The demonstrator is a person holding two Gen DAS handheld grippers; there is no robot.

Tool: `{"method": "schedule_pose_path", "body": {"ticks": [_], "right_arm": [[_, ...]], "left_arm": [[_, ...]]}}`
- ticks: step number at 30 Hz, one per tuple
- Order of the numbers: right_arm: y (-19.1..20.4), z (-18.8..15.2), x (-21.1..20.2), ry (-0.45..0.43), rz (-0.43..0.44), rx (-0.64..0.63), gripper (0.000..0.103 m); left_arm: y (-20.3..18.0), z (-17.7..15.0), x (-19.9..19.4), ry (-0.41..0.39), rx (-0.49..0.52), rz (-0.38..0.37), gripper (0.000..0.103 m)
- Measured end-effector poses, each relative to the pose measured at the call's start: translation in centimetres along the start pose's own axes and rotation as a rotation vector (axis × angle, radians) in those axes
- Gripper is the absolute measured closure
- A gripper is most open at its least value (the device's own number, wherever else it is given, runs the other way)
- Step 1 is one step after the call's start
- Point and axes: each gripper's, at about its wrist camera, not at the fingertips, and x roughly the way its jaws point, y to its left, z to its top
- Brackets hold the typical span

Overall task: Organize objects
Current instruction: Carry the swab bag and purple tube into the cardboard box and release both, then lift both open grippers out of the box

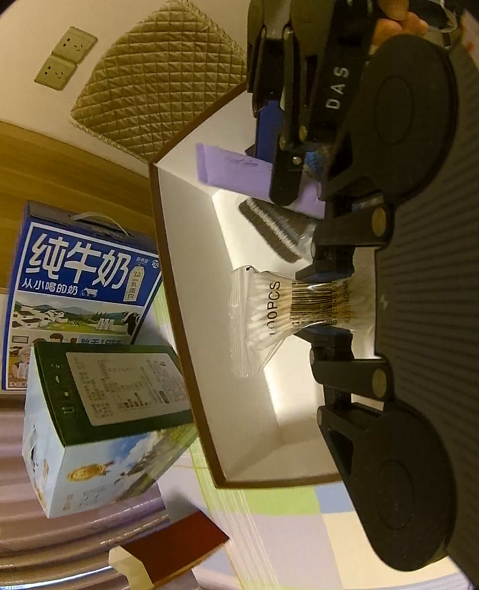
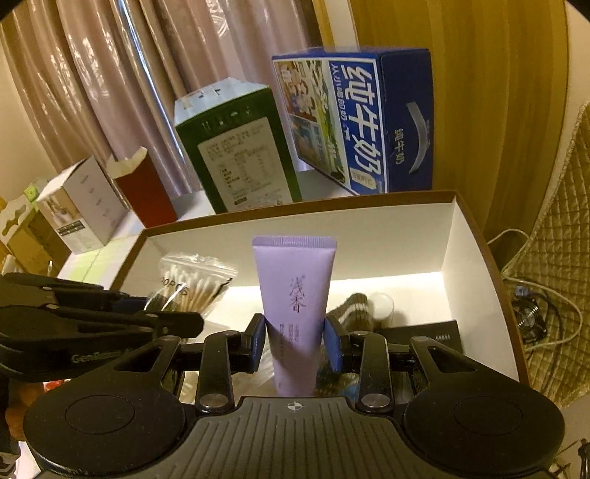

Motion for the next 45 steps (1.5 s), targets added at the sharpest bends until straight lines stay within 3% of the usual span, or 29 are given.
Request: {"method": "schedule_pose_path", "body": {"ticks": [9,15,20,22,24,28,30,31,33,35,45], "right_arm": [[-0.8,0.7,1.8,-0.005,0.003,0.022,0.071],[-0.8,1.3,1.8,-0.009,0.011,0.019,0.071],[-0.8,1.2,1.6,0.004,0.013,0.025,0.07],[-0.8,0.9,1.3,0.004,0.014,0.027,0.062],[-0.8,0.6,0.7,-0.006,0.006,0.031,0.047],[-0.7,0.0,-0.6,-0.017,0.004,0.046,0.033],[-0.7,-0.5,-1.4,-0.028,0.0,0.063,0.017],[-0.7,-0.7,-1.8,-0.035,-0.004,0.072,0.015],[-0.6,-1.1,-2.6,-0.049,-0.021,0.097,0.004],[-0.6,-1.5,-3.5,-0.065,-0.026,0.118,0.002],[0.7,-3.5,-7.6,-0.096,-0.029,0.144,0.002]], "left_arm": [[0.0,0.9,3.1,0.014,0.021,-0.01,0.079],[0.4,0.9,3.5,0.021,0.021,-0.008,0.068],[0.6,0.6,2.9,0.023,0.033,-0.002,0.053],[0.8,0.5,2.5,0.021,0.032,0.004,0.046],[1.0,0.4,2.0,0.017,0.025,0.01,0.043],[1.2,0.1,0.7,0.009,0.015,0.012,0.033],[1.2,-0.1,-0.2,0.0,0.014,0.015,0.028],[1.2,-0.2,-0.7,-0.005,0.012,0.016,0.024],[1.1,-0.5,-1.7,-0.018,0.008,0.015,0.023],[0.9,-0.9,-2.7,-0.026,0.002,0.02,0.019],[0.6,-3.1,-7.8,-0.073,-0.045,0.026,0.017]]}}
